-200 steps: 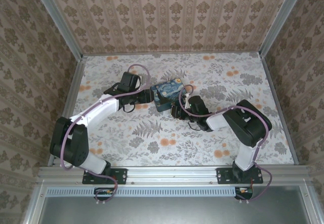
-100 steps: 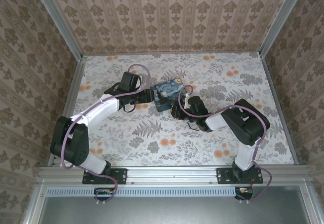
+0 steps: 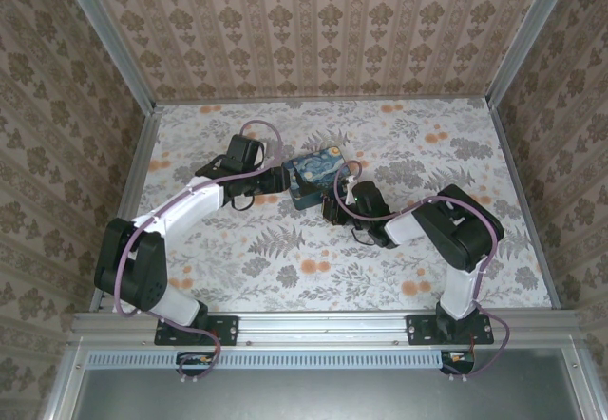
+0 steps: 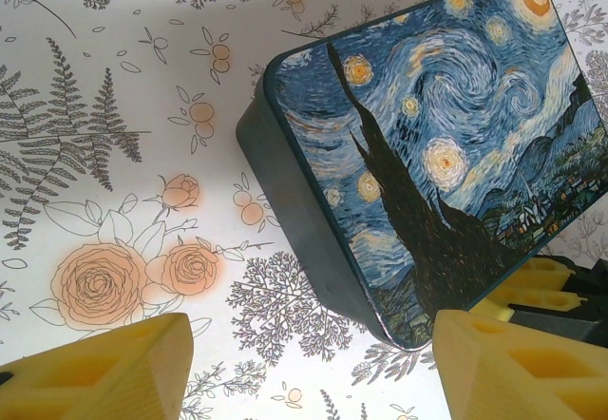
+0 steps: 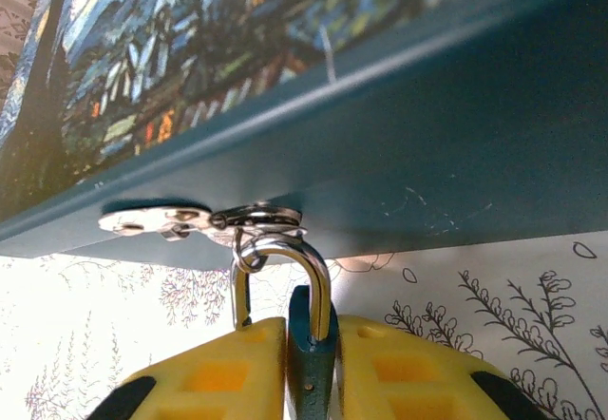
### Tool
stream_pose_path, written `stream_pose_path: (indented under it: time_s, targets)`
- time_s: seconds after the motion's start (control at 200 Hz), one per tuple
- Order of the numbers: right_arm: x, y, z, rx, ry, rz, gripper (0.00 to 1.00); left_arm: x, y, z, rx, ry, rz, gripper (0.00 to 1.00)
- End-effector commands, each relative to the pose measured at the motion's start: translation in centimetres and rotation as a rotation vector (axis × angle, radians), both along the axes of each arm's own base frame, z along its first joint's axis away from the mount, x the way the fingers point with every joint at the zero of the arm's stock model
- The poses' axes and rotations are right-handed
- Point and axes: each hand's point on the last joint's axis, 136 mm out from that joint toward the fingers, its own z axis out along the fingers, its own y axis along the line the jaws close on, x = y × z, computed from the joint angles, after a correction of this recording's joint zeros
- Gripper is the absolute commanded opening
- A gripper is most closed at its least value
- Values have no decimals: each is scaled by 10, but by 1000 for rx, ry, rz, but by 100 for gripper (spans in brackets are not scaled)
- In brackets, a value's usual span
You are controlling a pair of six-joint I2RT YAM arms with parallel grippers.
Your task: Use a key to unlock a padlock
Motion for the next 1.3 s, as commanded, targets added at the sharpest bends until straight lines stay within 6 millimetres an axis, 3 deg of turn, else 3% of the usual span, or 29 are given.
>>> stream_pose_path:
  time_s: [0.0, 0.295, 0.785, 1.295]
  targets:
    - [-22, -6, -34, -60, 102, 13, 21, 9, -3, 9, -20, -21, 0, 69]
    - [-24, -11, -35, -68, 101, 4, 17, 9, -3, 10, -22, -23, -1, 69]
    - [-26, -21, -35, -69, 107, -12, 23, 9, -5, 12, -24, -28, -16, 69]
    - [-27, -29, -36, -54, 119, -30, 0, 8, -7, 12, -23, -29, -29, 69]
